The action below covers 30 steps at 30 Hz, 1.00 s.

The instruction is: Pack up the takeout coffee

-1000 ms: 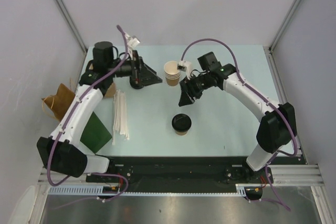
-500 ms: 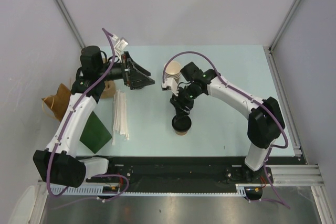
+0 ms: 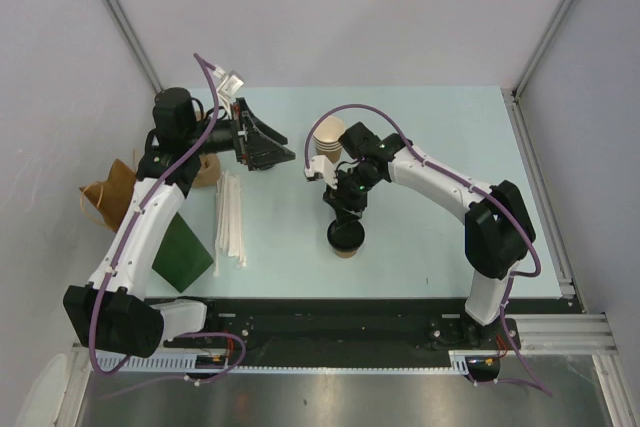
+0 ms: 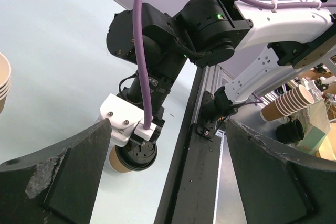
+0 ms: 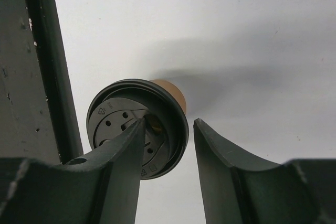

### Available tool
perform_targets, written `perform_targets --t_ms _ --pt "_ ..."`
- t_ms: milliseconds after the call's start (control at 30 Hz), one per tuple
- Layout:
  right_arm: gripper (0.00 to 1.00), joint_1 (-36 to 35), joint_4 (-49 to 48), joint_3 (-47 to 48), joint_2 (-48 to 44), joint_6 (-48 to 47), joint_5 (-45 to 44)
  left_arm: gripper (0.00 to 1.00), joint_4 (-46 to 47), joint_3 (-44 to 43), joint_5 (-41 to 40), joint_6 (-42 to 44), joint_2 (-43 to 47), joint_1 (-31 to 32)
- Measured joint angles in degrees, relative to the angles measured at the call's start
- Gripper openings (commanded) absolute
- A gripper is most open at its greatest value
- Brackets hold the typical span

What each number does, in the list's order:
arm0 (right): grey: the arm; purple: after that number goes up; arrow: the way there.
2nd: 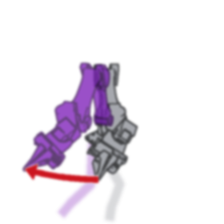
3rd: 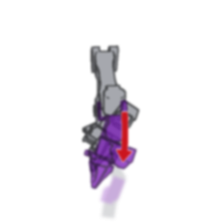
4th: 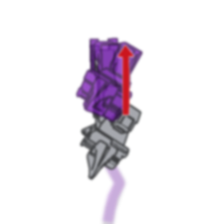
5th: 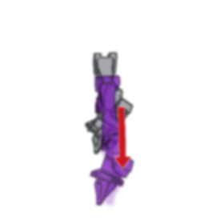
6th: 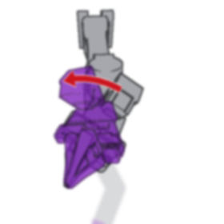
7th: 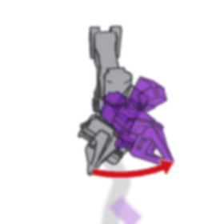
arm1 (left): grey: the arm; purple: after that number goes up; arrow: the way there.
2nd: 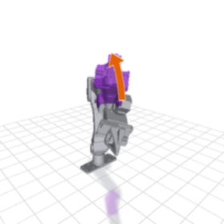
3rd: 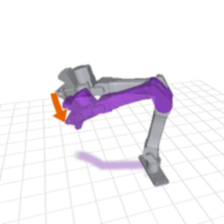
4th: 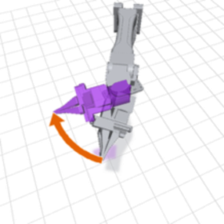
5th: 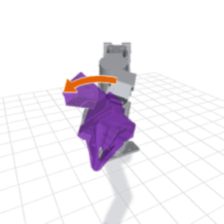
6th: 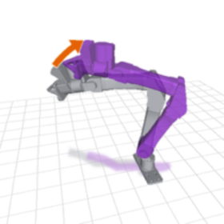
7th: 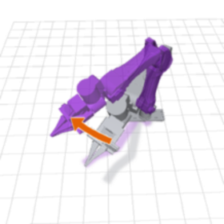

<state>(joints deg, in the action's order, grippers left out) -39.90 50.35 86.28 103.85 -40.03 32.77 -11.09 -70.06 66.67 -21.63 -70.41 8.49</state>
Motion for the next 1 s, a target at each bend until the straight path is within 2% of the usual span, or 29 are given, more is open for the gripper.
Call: perform_targets --t_ms 367,467,600,667,833,1000 --pt "0.32 -0.04 0.9 0.96 0.68 -2.51 0.76 0.96 0.76 0.85 -0.02 -0.44 0.0 -0.04" --pt "0.26 -0.04 1.36 1.09 0.7 -3.13 0.96 0.96 0.76 0.9 -0.02 -0.46 0.0 -0.13" --pt "0.12 -0.07 1.79 1.2 0.7 -3.74 0.79 0.95 0.87 0.96 -0.07 -0.46 0.0 -0.37" --pt "0.11 -0.07 2.01 1.2 0.7 -3.76 0.59 0.95 0.92 0.96 -0.07 -0.46 0.0 -0.44" --pt "0.0 -0.04 2.16 1.2 0.66 -3.74 0.61 0.95 0.96 0.96 -0.07 -0.48 0.0 -0.59" --pt "0.0 0.0 2.32 1.18 0.35 -3.48 0.52 0.95 1.01 0.96 -0.07 -0.66 0.0 -0.66"
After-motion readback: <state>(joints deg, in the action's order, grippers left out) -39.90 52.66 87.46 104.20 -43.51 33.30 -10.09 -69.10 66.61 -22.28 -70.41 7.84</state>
